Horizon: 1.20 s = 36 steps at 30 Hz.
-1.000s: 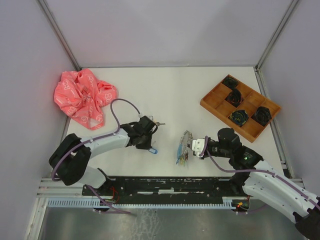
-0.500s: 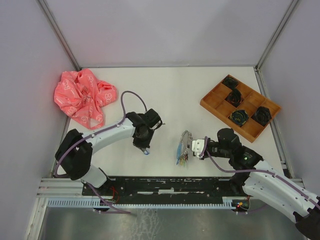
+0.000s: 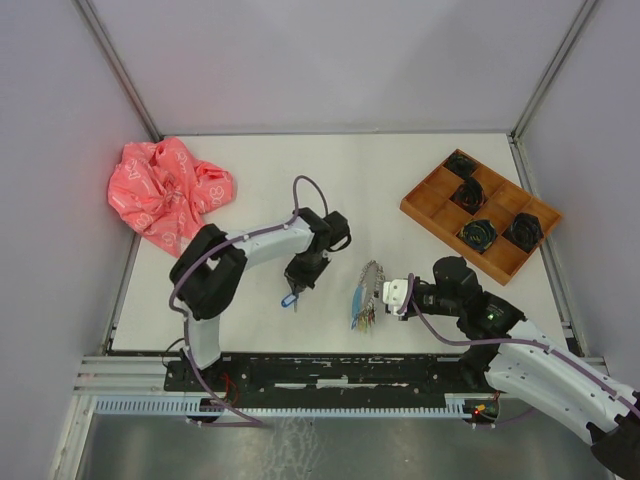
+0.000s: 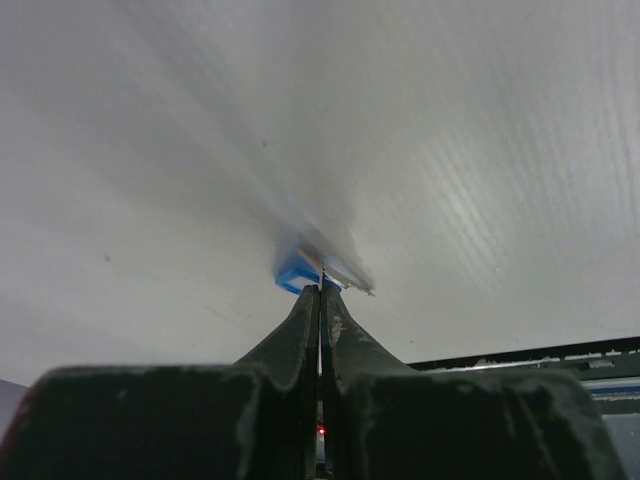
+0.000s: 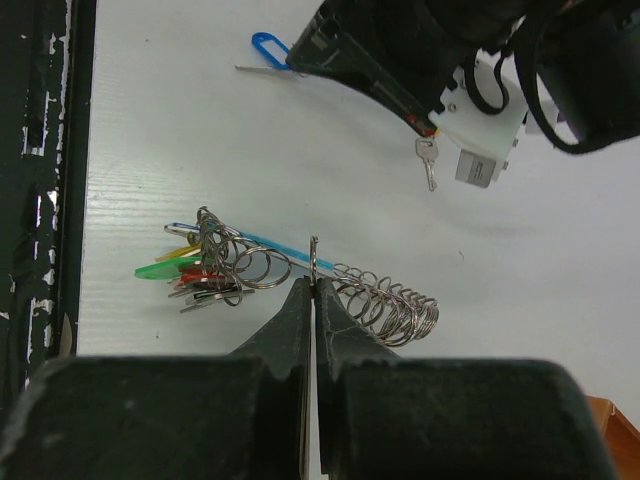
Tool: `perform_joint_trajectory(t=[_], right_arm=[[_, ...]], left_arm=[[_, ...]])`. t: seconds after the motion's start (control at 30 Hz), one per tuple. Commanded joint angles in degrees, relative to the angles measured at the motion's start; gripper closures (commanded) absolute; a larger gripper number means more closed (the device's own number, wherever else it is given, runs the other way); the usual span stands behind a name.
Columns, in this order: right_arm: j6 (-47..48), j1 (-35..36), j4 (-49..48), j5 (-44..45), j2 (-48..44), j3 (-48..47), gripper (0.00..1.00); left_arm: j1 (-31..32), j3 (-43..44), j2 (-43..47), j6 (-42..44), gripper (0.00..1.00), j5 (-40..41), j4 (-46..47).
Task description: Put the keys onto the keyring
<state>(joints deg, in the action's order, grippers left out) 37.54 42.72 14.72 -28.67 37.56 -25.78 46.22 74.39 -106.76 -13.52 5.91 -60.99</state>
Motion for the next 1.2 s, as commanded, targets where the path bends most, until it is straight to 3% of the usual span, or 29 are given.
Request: perform_joint_trajectory(t=[0.0, 0.2, 0.43, 0.83, 1.0, 1.17], right_arm=[[0.08, 0.39, -2.24, -1.03, -0.38, -1.56, 0.99], [0.08, 0.48, -2.16, -1.00, -0.38, -1.46, 0.99], [0.07, 0.62, -2.41, -1.88, 0.04, -1.47, 0.99], [-0.26, 0.87, -3.23, -2.59, 1.19, -1.45, 0.99], [-0.19, 0.97, -3.18, -2.45, 1.45, -1.40, 0.99], [-0.19, 1.00, -2.86, -2.56, 1.64, -1.44, 0.99]], left_arm=[[1.14, 6.59, -5.43, 6.62, 0.96, -0.14, 1.49], [1.67, 9.23, -7.73, 6.70, 0.80, -2.21, 5.53], [1.64, -0.51, 3.38, 2.65, 0.57, -0.63, 16.80], [1.52, -35.32, 31.87, -6.59, 0.55, 4.36, 54.96], [1.59, -44.68, 35.83, -5.80, 0.57, 4.49, 67.15], [1.56, -47.86, 34.72, -5.72, 0.60, 3.63, 72.54]])
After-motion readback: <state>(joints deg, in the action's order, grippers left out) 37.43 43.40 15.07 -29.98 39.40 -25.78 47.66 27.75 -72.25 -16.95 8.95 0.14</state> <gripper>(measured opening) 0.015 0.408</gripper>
